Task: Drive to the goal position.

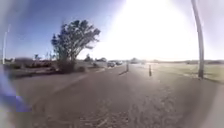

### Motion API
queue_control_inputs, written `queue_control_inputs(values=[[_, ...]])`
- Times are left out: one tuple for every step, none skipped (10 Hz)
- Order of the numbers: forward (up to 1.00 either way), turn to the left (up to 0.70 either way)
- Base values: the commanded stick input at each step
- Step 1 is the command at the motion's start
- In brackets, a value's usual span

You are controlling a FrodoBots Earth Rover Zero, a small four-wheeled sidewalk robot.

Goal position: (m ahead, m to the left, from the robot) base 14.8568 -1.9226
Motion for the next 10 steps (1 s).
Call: queue_control_inputs(values=[[0.70,0.00],[0.70,0.00],[0.70,0.00],[0.70,0.00],[0.70,0.00],[0.70,0.00],[0.70,0.00],[0.70,0.00],[0.70,0.00],[0.70,0.00]])
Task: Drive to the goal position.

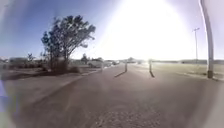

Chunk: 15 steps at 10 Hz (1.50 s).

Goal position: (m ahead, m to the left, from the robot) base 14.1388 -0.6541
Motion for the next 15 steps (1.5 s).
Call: queue_control_inputs(values=[[0.70,0.00],[0.70,0.00],[0.70,0.00],[0.70,0.00],[0.70,0.00],[0.70,0.00],[0.70,0.00],[0.70,0.00],[0.70,-0.35],[0.70,-0.35],[0.70,-0.35],[0.70,-0.35],[0.70,-0.35],[0.70,-0.14],[0.70,0.00]])
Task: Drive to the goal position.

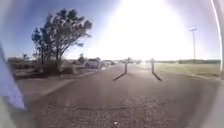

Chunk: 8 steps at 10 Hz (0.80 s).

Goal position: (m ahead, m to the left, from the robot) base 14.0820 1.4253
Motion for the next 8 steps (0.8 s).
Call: queue_control_inputs(values=[[0.70,0.00],[0.70,0.00],[0.70,0.00],[0.70,0.00],[0.70,0.00],[0.70,0.00],[0.70,0.00],[0.70,0.00]])
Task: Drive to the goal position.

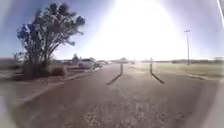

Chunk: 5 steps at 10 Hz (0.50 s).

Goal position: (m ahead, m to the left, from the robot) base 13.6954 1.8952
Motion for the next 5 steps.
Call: queue_control_inputs(values=[[0.70,0.00],[0.70,0.00],[0.70,0.00],[0.70,0.00],[0.70,0.00]])
